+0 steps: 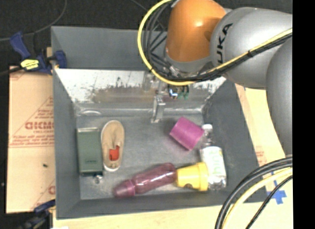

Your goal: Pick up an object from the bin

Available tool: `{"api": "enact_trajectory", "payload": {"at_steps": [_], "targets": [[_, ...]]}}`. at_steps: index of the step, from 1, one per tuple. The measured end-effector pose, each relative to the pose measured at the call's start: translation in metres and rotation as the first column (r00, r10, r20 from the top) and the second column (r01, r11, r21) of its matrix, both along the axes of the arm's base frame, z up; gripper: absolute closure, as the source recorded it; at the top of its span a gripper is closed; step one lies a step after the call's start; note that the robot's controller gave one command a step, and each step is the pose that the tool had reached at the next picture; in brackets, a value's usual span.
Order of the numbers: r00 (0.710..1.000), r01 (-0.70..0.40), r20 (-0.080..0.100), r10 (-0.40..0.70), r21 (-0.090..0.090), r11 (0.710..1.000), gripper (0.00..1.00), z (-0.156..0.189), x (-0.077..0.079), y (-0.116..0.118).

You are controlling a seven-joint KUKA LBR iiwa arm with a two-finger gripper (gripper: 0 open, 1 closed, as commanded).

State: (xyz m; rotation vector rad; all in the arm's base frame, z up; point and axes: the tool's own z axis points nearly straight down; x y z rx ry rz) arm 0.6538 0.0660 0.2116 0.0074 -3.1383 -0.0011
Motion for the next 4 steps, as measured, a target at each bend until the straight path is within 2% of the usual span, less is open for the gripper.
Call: {"api": "enact_trajectory", "payload": {"at_steps": [1,2,3,4], "targets": [[1.000,0.001,0.008,-0.001,0.001,1.000,0.00,0.006,0.001,0.000],[0.977,-0.213,0.008,0.213,-0.001,0.977,0.00,-0.066,-0.006,0.033],[0.885,-0.465,0.015,0.465,-0.002,0.885,0.00,-0.049,-0.020,0.069],[0.840,-0.543,0.010,0.543,-0.004,0.840,0.00,-0.072,-0.011,0.061]]}}
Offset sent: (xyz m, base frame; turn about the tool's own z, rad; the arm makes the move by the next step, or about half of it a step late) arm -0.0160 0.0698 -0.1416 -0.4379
